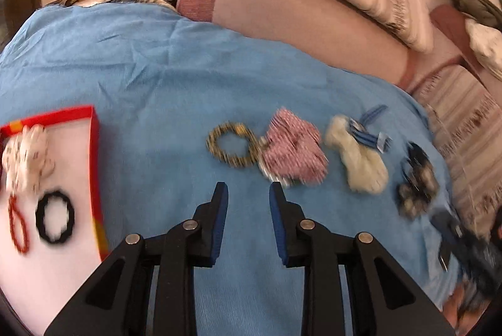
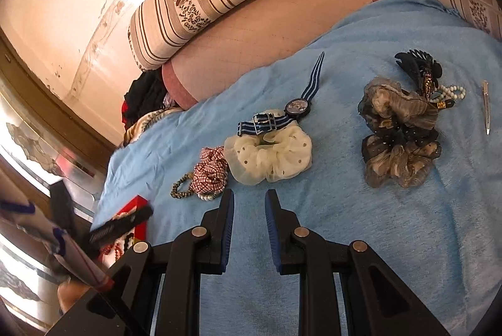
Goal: Organize jewelry
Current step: 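Close the left tool on the gold leopard bracelet while the right tool moves toward the gingham scrunchie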
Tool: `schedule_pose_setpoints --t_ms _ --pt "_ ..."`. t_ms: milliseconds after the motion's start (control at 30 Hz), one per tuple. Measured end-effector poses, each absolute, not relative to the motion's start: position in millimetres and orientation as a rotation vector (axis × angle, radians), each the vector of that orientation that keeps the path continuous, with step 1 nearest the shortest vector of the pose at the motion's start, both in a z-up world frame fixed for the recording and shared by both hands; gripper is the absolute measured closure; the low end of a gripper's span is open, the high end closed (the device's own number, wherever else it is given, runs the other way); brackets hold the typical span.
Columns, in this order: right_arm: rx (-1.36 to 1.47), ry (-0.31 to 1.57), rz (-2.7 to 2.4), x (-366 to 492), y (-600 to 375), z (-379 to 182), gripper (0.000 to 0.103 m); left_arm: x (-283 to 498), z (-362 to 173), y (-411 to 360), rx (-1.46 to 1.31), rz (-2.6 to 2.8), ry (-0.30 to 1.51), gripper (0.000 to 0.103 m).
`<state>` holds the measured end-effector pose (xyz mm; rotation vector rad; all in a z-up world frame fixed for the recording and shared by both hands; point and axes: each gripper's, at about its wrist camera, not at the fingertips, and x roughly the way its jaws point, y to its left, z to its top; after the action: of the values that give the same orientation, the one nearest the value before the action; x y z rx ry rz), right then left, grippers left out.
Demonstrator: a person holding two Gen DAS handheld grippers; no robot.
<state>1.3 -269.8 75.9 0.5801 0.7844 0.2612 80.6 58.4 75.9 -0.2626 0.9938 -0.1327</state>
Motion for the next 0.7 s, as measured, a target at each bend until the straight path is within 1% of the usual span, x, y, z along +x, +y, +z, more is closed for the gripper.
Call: schedule_pose_setpoints --t_ms 167,333,367,400,533,700 --pt "0.567 0.778 0.269 1 -272 76 0.081 130 47 63 -0.279 -0.060 1.078 0.077" --pt "0.543 0.780 0.273 5 -271 75 0.081 153 20 64 -0.300 -0.036 1.114 0.078" --pt "0.537 0.782 0.273 6 -270 74 0.081 153 18 63 -0.288 -0.024 1.102 0.095" --pt "0.529 0.785 0.276 7 -269 74 0.081 150 18 62 -0.277 -0.011 1.089 0.098" --pt "0.502 0.794 0.287 11 -262 72 0.081 125 27 60 -0.257 -0.014 1.021 0.098" --pt "0.457 0.803 0.325 12 -247 70 0.081 72 55 56 -0.224 -0.090 0.945 0.098"
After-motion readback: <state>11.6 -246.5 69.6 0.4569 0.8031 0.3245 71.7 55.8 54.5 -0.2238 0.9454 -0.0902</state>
